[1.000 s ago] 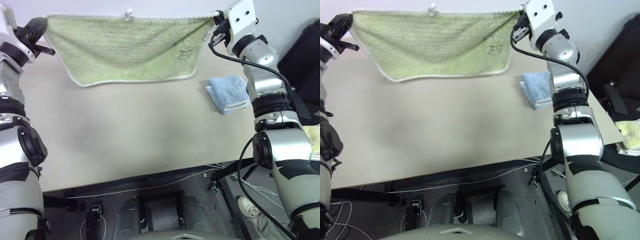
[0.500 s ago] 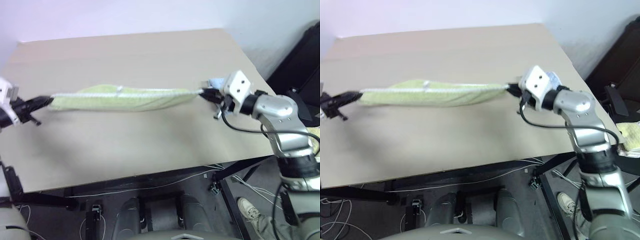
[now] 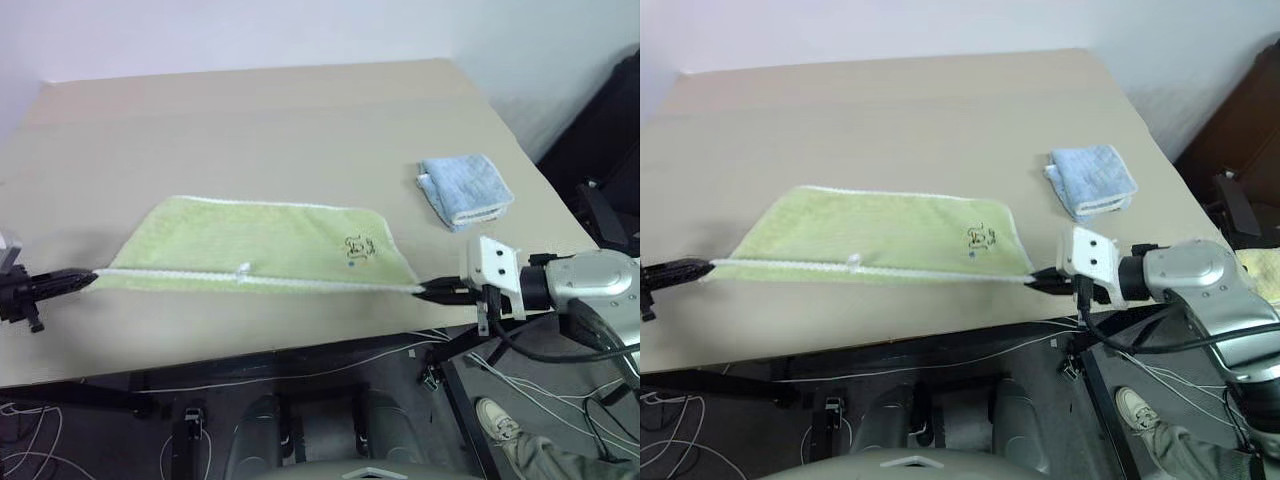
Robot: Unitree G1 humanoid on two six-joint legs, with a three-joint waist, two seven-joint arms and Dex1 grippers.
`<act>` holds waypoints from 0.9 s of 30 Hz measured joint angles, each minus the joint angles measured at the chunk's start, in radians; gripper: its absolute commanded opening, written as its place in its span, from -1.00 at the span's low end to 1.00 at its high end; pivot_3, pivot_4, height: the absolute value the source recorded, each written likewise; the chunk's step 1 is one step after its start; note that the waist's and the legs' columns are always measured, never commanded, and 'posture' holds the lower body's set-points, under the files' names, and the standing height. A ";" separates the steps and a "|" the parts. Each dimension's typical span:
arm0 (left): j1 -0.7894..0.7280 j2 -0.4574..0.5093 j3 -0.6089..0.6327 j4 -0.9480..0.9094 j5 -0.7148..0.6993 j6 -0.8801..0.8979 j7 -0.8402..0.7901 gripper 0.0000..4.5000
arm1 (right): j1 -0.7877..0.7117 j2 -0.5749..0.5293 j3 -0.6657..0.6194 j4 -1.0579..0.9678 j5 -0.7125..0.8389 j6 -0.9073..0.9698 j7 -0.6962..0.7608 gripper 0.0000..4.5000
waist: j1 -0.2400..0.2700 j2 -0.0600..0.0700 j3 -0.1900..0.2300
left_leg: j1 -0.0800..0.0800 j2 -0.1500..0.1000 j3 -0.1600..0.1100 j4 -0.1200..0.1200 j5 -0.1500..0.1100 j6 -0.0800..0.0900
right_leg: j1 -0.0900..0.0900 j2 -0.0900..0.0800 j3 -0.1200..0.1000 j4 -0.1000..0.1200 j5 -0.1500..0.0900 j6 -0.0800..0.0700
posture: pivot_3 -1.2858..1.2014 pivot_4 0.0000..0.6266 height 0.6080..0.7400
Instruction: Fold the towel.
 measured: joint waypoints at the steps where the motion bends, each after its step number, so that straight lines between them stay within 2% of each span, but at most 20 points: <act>1: 0.025 0.005 0.010 -0.015 -0.010 0.017 -0.006 -0.98 | 0.021 -0.011 -0.007 -0.004 0.005 -0.001 0.011 -1.00 | 0.001 0.000 0.000 | 0.000 0.000 0.000 0.000 0.000 0.000 | 0.000 0.000 0.000 0.000 0.000 0.000 | 0.03 -0.52 1.00; 6: 0.140 0.041 0.050 -0.094 -0.036 0.076 -0.029 -0.98 | 0.114 -0.035 -0.059 -0.060 0.044 -0.008 0.051 -1.00 | 0.002 0.000 0.000 | 0.001 0.000 0.000 0.000 -0.001 0.000 | -0.003 -0.002 0.000 -0.002 0.000 0.000 | 0.03 -0.52 1.00; 12: 0.181 0.046 0.056 -0.118 -0.037 0.086 -0.028 -0.98 | 0.111 -0.035 -0.057 -0.039 0.047 -0.037 0.057 -1.00 | 0.002 0.000 0.000 | 0.000 0.000 0.001 -0.002 -0.001 0.000 | -0.006 -0.004 0.000 -0.002 0.000 -0.001 | 0.03 -0.52 1.00; 18: 0.058 0.045 0.030 -0.090 -0.033 0.086 -0.022 -0.98 | -0.018 0.008 -0.042 0.095 0.051 -0.034 0.034 -1.00 | 0.003 0.000 0.000 | -0.001 -0.001 0.003 -0.002 -0.001 0.000 | -0.006 -0.004 0.000 -0.002 0.000 -0.001 | 0.03 -0.52 1.00; 27: -0.252 -0.022 -0.105 0.118 0.063 -0.003 0.055 -0.98 | -0.267 0.144 0.071 0.388 -0.010 -0.052 0.010 -1.00 | 0.001 0.000 0.000 | -0.003 -0.002 0.005 0.001 0.001 0.003 | -0.002 0.000 0.000 0.000 0.001 -0.001 | 0.03 -0.52 1.00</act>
